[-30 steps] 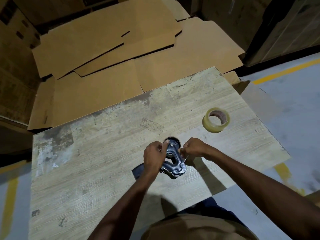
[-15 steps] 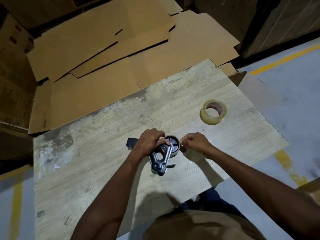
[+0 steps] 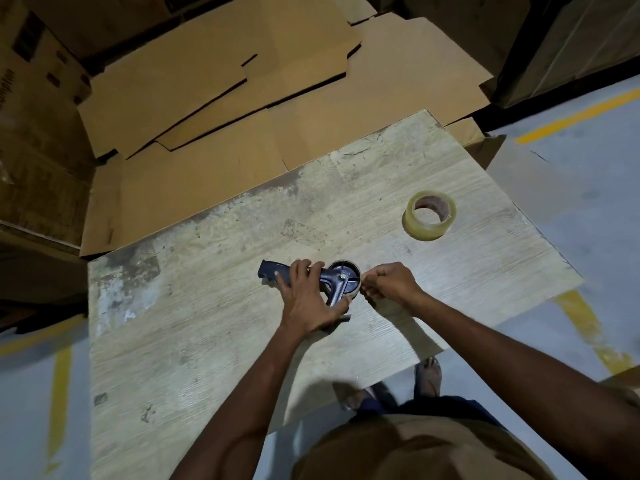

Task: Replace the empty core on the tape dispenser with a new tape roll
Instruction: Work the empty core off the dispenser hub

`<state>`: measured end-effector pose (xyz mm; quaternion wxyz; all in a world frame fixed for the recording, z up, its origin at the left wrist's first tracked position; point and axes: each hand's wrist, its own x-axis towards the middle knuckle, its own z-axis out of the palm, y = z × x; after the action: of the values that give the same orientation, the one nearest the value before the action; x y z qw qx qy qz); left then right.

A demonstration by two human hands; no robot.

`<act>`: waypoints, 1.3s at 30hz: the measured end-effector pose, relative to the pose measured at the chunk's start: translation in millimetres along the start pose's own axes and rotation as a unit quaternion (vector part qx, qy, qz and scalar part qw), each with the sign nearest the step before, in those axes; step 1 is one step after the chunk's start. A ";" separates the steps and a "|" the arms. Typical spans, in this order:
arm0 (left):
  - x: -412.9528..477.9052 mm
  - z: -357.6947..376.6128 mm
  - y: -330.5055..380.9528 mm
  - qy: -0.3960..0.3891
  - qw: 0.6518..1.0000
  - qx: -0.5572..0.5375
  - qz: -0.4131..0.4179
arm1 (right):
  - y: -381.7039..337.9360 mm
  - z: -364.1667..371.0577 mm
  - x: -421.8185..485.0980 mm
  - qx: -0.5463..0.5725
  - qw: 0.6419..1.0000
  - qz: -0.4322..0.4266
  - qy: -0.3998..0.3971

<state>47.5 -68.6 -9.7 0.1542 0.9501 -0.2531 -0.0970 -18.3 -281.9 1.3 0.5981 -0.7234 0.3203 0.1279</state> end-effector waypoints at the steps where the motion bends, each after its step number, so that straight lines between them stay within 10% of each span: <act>1: -0.7 2.3 2.0 -0.013 1.000 0.001 -0.009 | -1.3 -0.3 -0.5 0.003 1.000 -0.002 -0.005; 22: -9.5 14.4 3.2 0.156 0.964 -0.199 -0.086 | -0.1 -4.6 -0.6 0.009 0.999 -0.027 -0.031; 39: -47.3 31.7 49.0 0.223 0.945 -0.097 -0.217 | 9.0 -6.6 8.0 -0.033 0.994 -0.085 -0.053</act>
<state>-23.2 -92.5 -17.6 0.2734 0.9598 0.0111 0.0618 -19.1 -291.4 -8.7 0.5988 -0.7595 0.2209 0.1255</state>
